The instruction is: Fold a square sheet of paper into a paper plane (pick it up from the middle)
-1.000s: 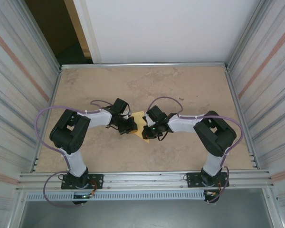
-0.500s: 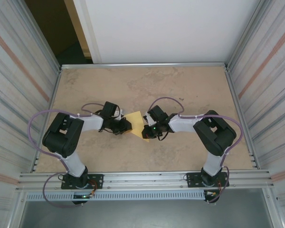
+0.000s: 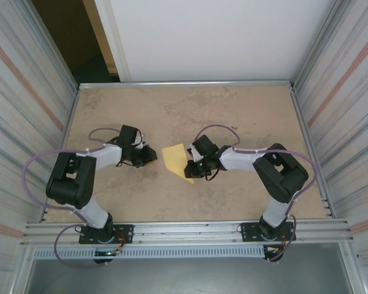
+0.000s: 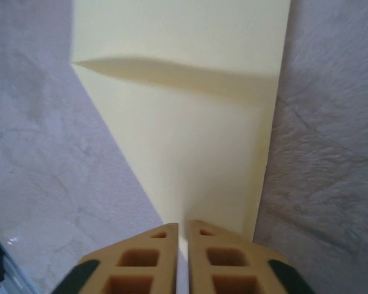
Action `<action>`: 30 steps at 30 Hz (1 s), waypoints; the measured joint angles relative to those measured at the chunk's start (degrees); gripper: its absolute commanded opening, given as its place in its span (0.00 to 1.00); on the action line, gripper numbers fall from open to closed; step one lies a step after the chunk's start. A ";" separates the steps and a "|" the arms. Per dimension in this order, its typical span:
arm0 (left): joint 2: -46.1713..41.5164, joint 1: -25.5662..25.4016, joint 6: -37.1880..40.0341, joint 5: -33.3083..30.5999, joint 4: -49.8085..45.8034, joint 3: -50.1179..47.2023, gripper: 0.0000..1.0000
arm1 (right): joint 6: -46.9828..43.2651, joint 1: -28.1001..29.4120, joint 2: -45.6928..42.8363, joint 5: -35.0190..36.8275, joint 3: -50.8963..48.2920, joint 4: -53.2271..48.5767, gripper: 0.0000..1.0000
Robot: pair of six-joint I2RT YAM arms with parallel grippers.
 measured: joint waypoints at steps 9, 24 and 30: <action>-10.43 -3.61 -9.46 2.38 9.51 -9.27 0.35 | 8.98 0.02 -9.42 5.57 -2.36 8.61 0.35; -7.19 -8.68 -19.54 3.74 18.58 -12.81 0.33 | 9.79 2.25 -12.31 12.33 -5.29 9.03 0.33; -6.97 -8.76 -20.39 2.54 18.53 -12.81 0.33 | 5.88 7.50 -9.92 12.57 -1.57 7.85 0.31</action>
